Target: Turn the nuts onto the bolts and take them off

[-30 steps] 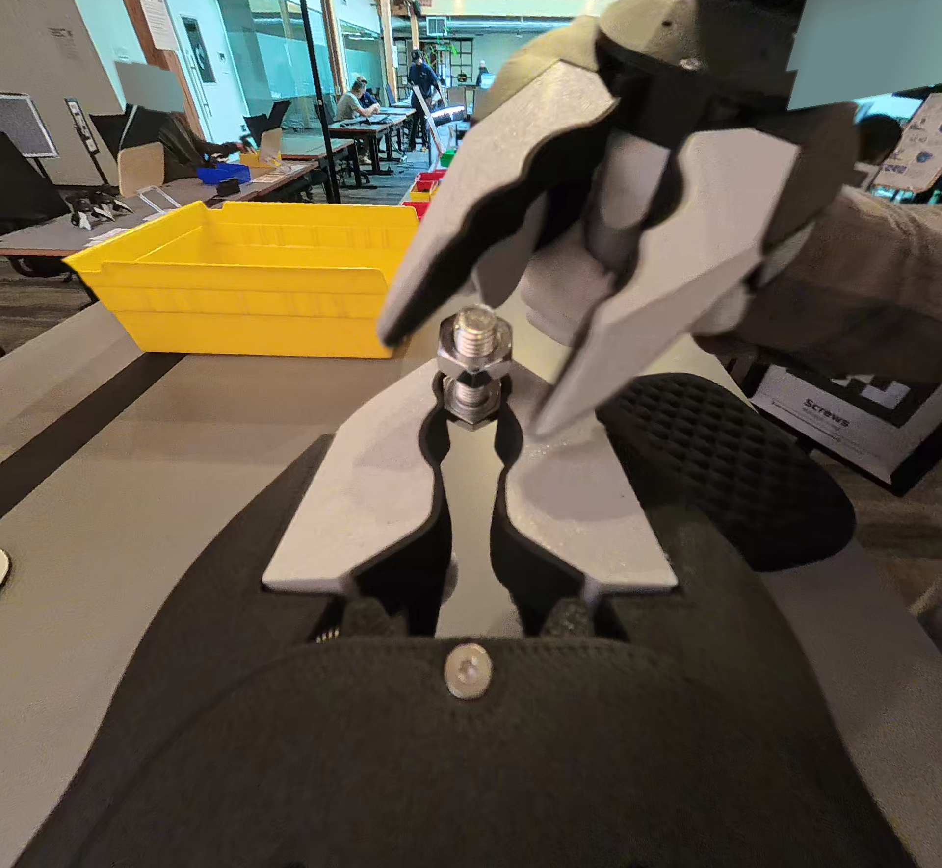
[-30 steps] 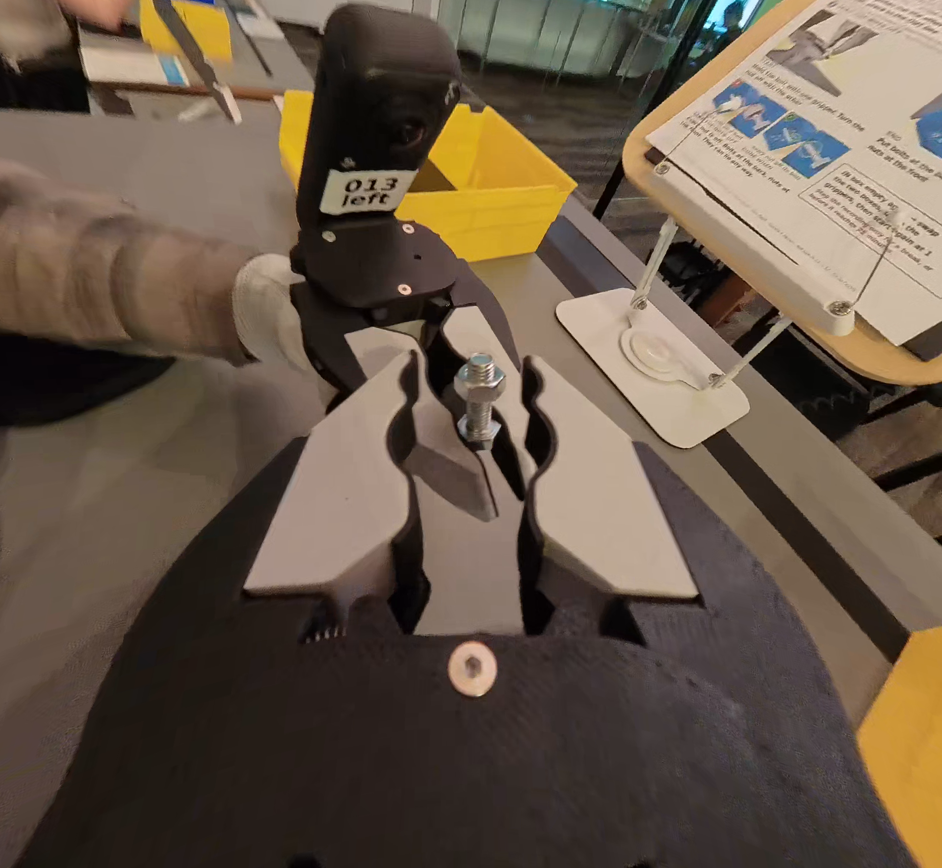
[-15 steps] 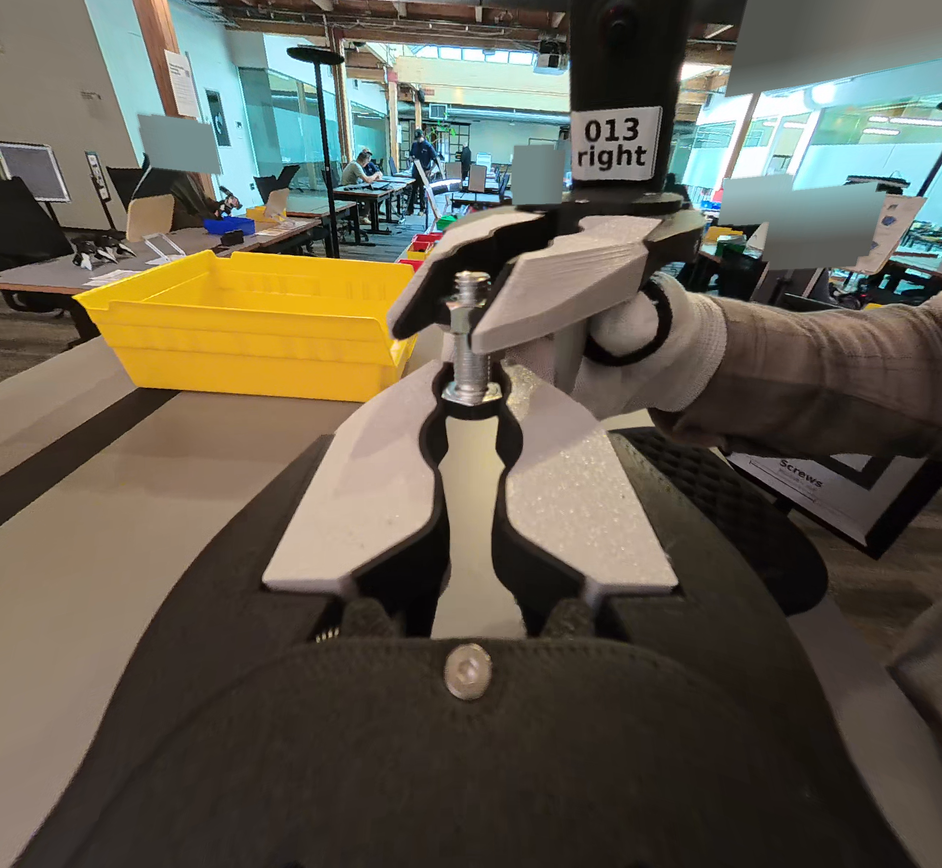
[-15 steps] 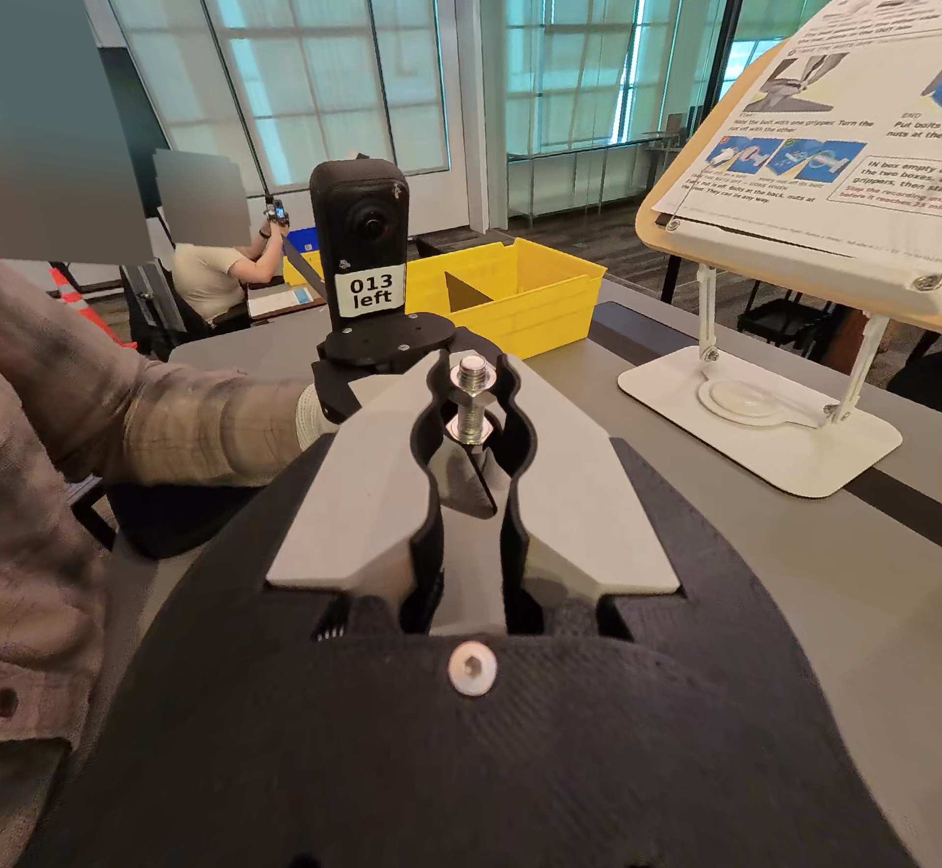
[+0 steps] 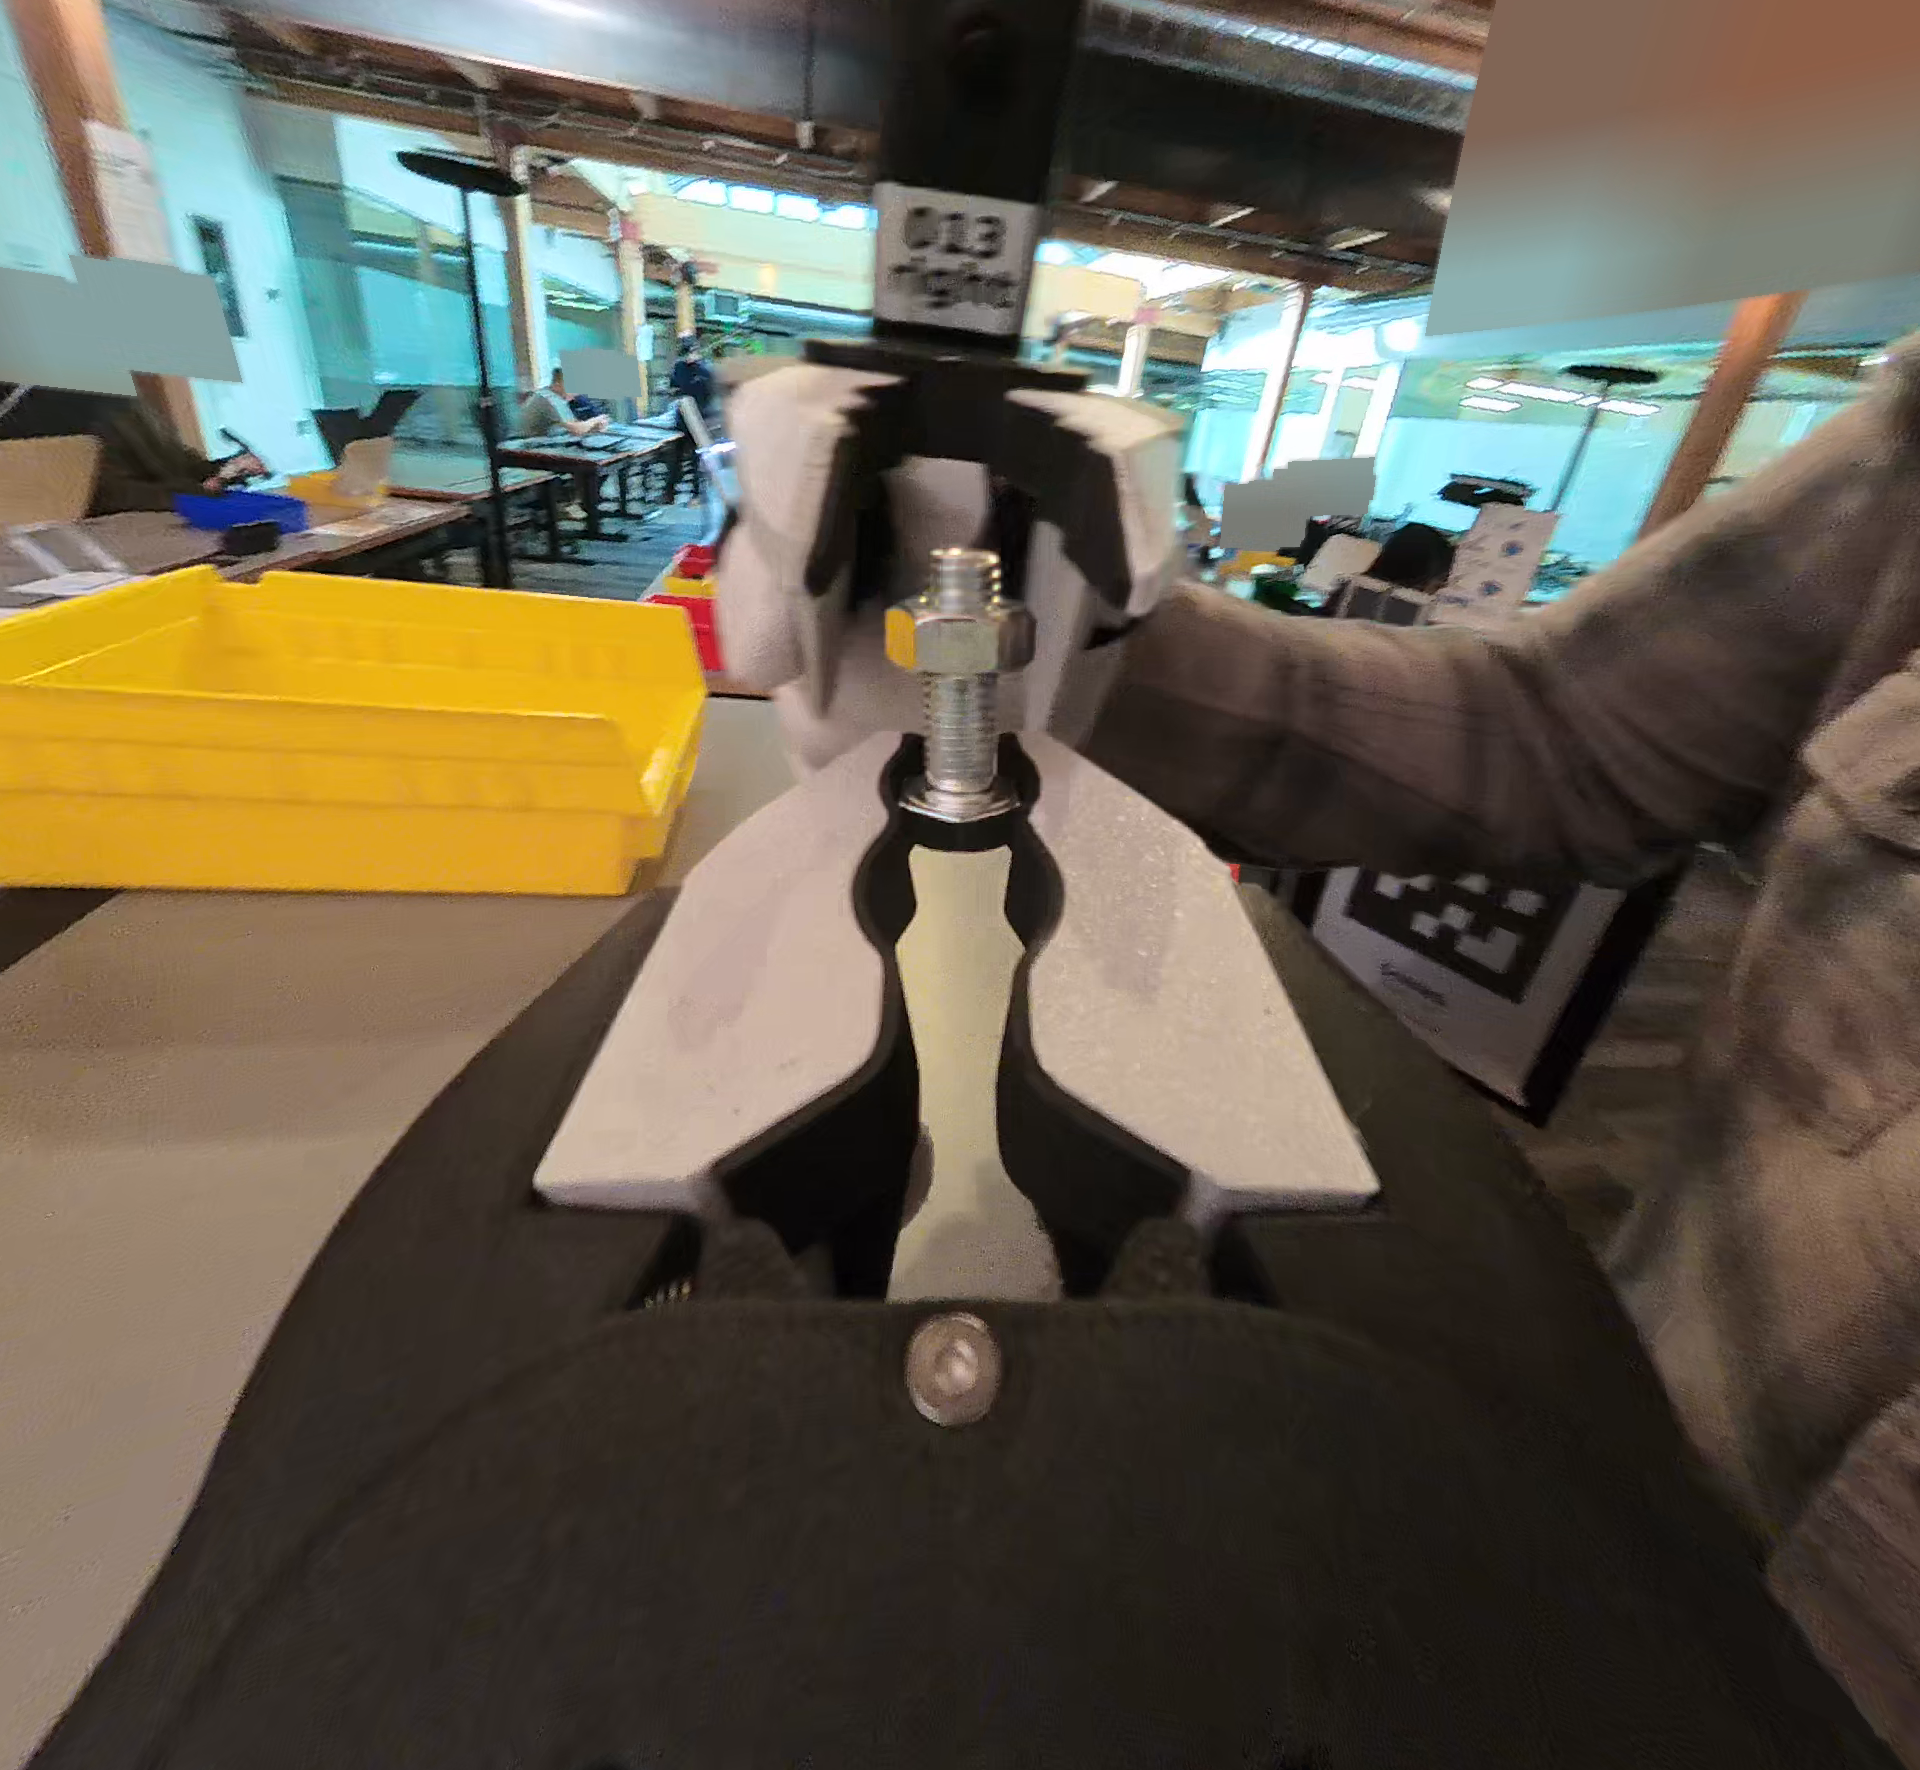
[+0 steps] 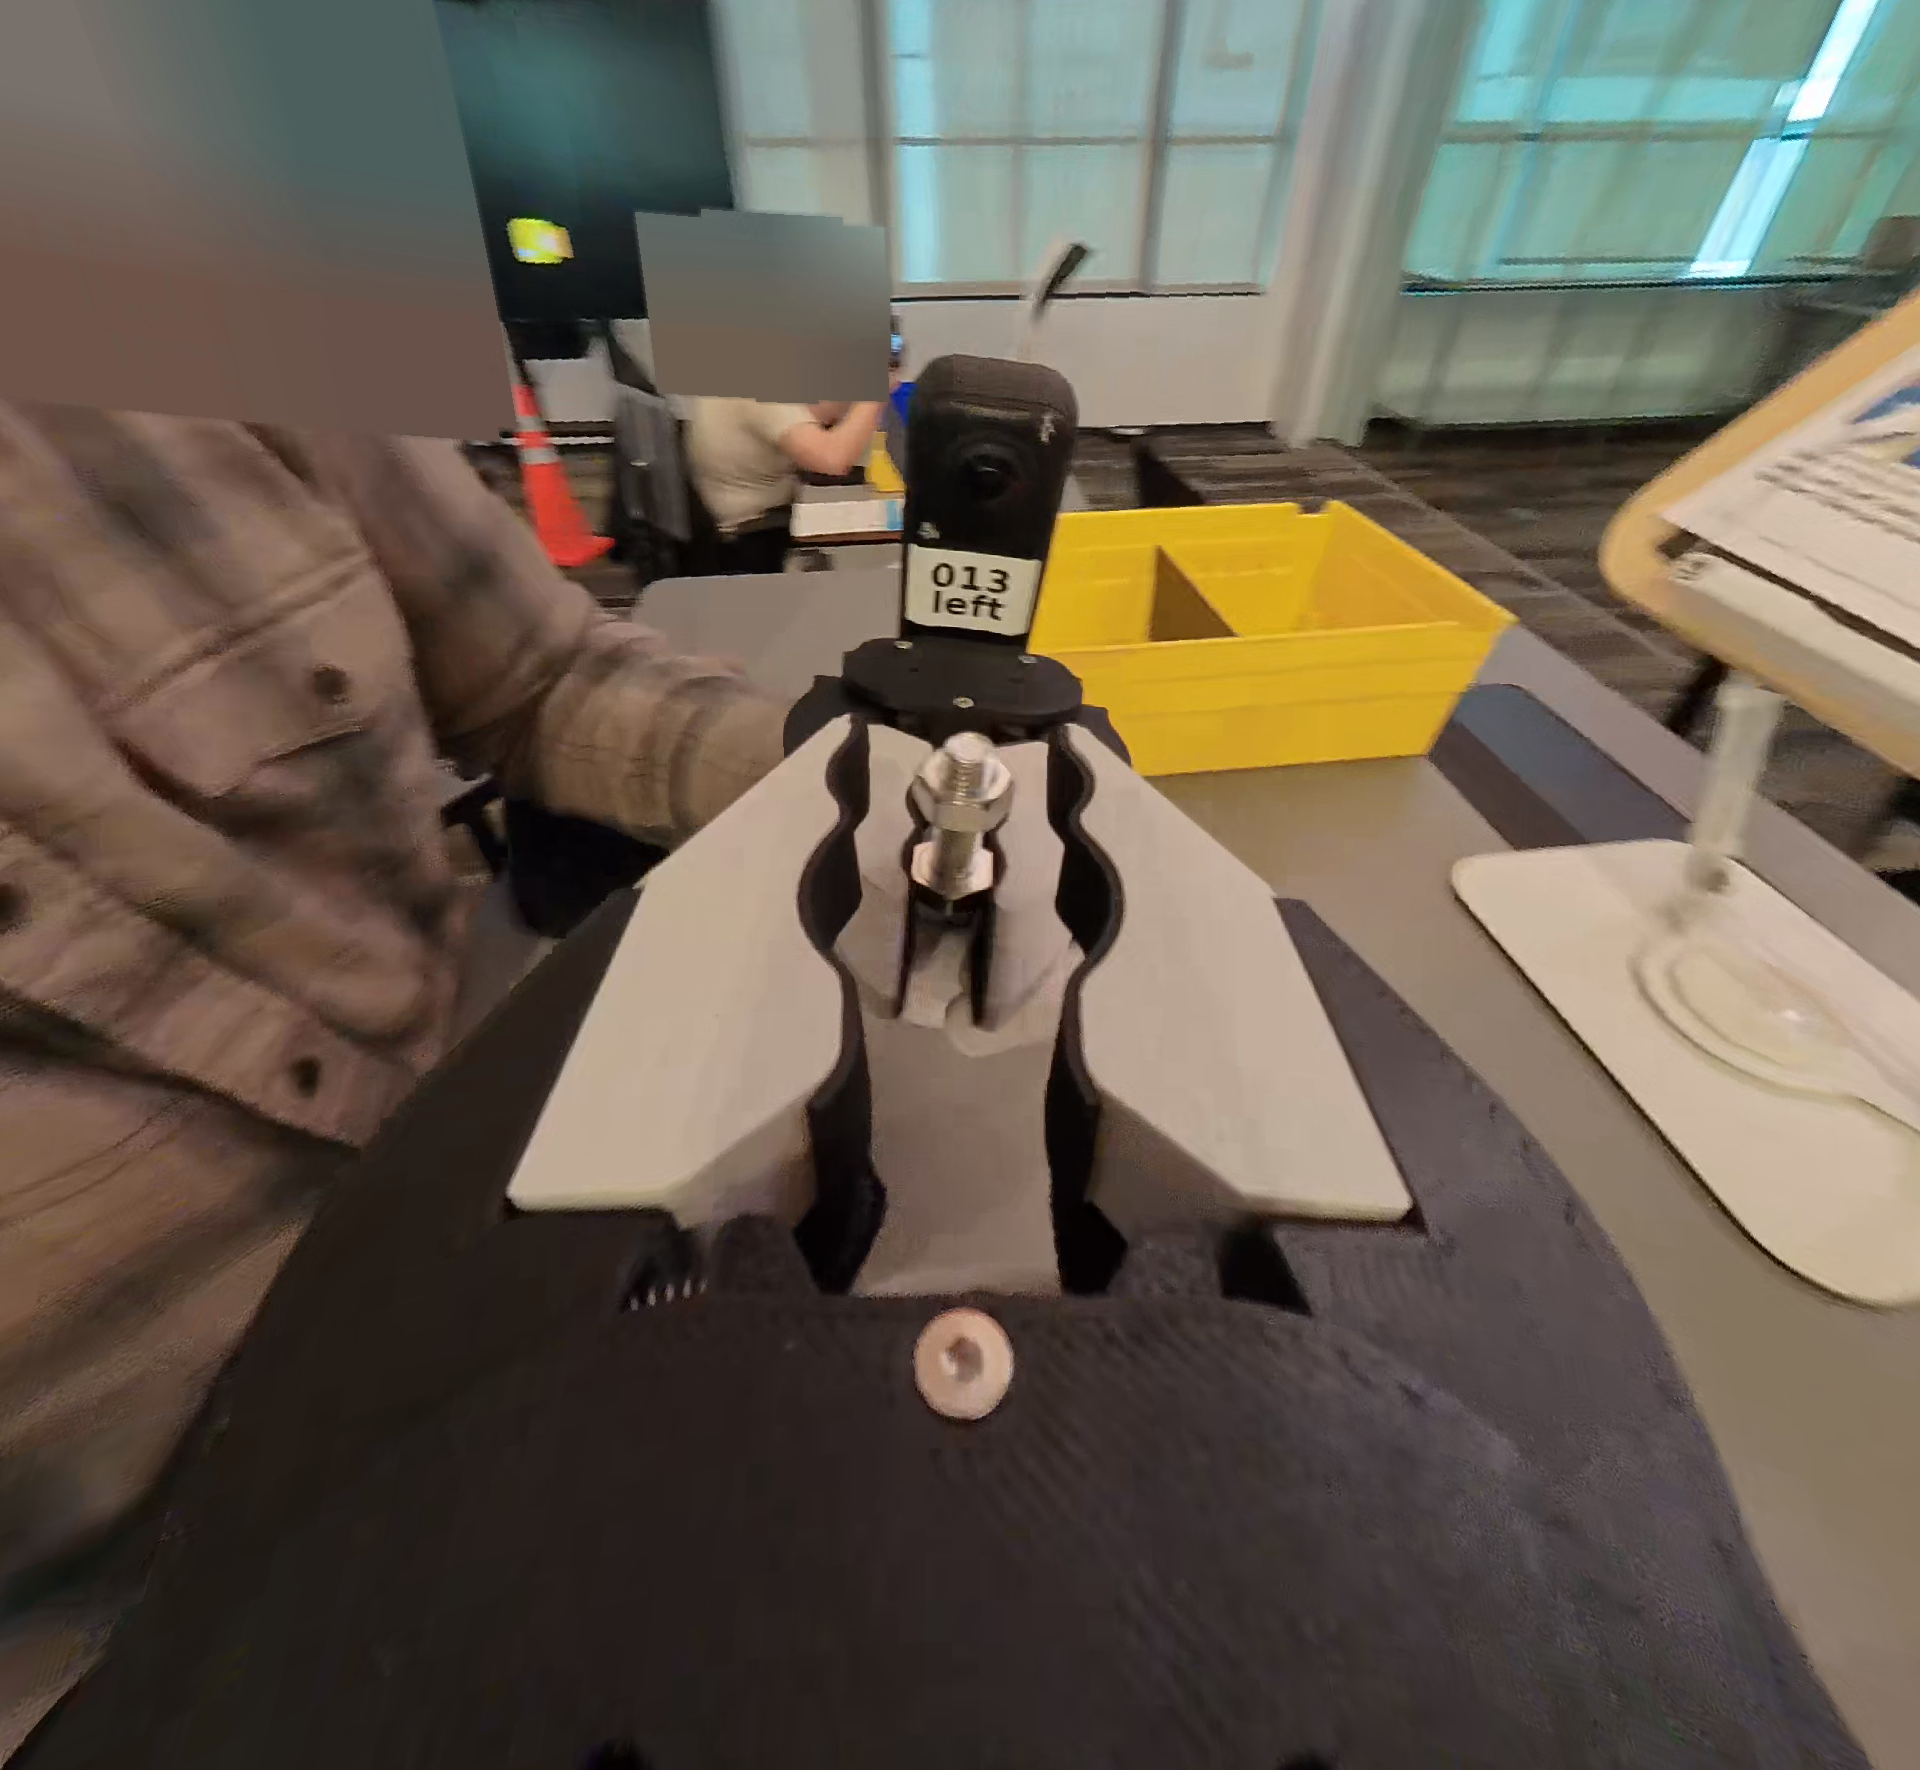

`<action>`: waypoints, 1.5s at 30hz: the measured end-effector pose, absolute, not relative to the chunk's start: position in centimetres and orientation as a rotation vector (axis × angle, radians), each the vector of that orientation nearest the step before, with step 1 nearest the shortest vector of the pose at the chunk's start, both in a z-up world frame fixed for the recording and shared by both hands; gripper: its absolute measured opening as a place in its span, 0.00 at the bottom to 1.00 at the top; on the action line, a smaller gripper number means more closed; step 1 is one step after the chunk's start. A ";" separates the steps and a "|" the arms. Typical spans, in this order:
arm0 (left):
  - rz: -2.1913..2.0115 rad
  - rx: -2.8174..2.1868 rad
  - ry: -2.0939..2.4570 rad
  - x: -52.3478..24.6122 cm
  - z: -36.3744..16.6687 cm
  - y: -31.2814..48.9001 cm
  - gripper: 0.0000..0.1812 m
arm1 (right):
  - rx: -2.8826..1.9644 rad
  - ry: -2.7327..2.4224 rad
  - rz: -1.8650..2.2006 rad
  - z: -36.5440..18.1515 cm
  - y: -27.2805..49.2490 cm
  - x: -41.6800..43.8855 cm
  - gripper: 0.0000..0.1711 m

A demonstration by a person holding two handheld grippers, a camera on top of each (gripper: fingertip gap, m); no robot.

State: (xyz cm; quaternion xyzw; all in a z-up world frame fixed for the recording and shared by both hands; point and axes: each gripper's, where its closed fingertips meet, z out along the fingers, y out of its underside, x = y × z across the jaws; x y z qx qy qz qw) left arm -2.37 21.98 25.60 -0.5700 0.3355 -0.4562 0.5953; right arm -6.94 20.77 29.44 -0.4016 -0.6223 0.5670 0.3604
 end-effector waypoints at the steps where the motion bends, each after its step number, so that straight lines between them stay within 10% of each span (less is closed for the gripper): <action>1: -1.097 -1.304 0.797 -2.2 25.9 21.4 0.08 | -1.000 -1.638 1.516 29.6 20.5 -6.9 0.19; 15: -1.176 -1.248 0.804 -2.7 26.9 20.6 0.08 | -0.813 -1.807 1.789 29.3 19.1 -7.5 0.09; 32: -0.777 -1.446 0.609 -4.9 24.3 25.7 0.08 | -1.373 -0.828 0.840 27.1 24.6 -9.3 0.09; 45: -1.055 -1.322 0.732 -3.3 26.5 22.2 0.08 | -1.098 -1.414 1.480 30.0 21.7 -7.3 0.26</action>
